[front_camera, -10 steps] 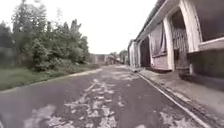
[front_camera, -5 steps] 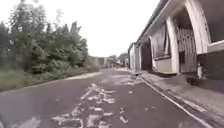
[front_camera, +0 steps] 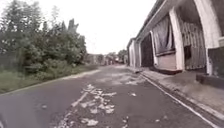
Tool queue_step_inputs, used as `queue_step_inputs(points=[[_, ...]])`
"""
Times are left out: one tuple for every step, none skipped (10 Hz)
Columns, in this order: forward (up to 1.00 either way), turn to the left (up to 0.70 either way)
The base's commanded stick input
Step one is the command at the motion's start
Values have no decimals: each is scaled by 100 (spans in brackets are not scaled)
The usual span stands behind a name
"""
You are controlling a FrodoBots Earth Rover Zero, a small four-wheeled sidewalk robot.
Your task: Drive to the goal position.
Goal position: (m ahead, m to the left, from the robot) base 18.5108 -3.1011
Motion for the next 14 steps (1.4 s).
queue_step_inputs(points=[[70,0],[70,0],[70,0],[70,0],[70,0],[70,0],[70,0],[70,0],[70,0],[70,0],[70,0],[70,0],[70,0],[70,0]])
